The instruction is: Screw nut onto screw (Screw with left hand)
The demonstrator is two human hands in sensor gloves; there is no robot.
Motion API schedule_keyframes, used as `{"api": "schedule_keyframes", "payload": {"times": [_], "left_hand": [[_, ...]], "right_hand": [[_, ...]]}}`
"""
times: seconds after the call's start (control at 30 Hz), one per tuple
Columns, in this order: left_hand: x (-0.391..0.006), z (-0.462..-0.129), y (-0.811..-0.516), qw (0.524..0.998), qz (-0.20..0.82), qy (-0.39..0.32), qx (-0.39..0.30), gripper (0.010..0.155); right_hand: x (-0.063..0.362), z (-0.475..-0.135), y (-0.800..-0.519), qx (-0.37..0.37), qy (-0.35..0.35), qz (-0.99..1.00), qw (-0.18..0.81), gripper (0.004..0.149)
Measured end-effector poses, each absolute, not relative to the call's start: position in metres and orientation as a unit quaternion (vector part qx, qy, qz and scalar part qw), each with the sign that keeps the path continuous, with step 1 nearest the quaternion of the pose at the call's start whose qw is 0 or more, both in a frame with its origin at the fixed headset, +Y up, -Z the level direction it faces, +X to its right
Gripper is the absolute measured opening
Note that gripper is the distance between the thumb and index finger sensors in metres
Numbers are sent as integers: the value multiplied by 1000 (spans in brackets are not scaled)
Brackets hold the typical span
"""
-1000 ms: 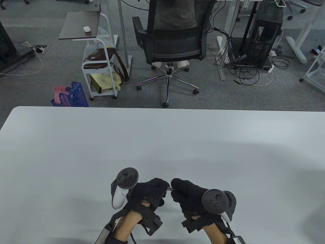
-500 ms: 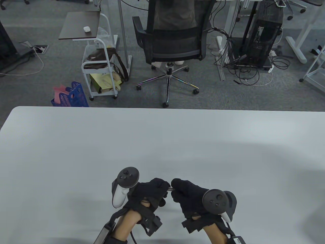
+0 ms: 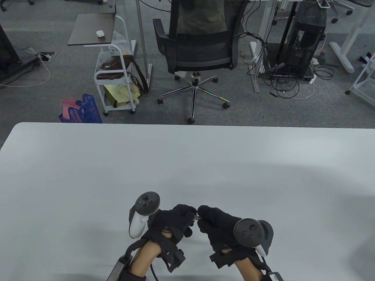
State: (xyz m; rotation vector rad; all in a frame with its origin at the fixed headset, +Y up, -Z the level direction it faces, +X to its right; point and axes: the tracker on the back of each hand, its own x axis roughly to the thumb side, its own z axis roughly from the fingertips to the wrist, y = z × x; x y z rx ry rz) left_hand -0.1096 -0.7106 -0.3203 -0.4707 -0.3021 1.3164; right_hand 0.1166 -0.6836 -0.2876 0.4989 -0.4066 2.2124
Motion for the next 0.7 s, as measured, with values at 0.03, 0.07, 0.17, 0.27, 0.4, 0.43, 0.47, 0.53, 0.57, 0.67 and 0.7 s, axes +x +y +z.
{"api": "schedule_keyframes", "payload": {"times": [0.03,0.07,0.17,0.27,0.4,0.43,0.47,0.53,0.57,0.67,0.7], "left_hand": [[-110,-320,-712,759,603,-130,-210,68],[-111,-320,-712,764,599,-125,-204,68],[-109,-321,-711,763,598,-130,-208,60],[-108,-320,-707,762,594,-145,-212,57],[-109,-320,-710,751,608,-143,-216,68],[-109,-320,-711,760,602,-131,-208,68],[-109,-321,-711,765,598,-127,-203,67],[-108,-321,-711,767,595,-131,-203,61],[-107,-322,-709,766,595,-133,-204,58],[-106,-322,-708,762,593,-146,-217,56],[-107,-321,-708,756,596,-148,-224,57]], "right_hand": [[117,-288,-684,198,-161,877,408,45],[116,-287,-684,197,-160,876,409,45],[116,-287,-684,199,-160,878,406,45],[116,-287,-683,199,-160,876,410,45],[117,-287,-683,197,-164,874,412,45],[118,-287,-683,196,-164,874,413,45],[118,-287,-683,196,-164,874,414,45],[118,-288,-683,197,-164,876,409,45],[118,-288,-684,197,-163,877,408,45],[118,-288,-684,196,-161,875,413,45],[118,-288,-683,197,-161,875,412,45]]}}
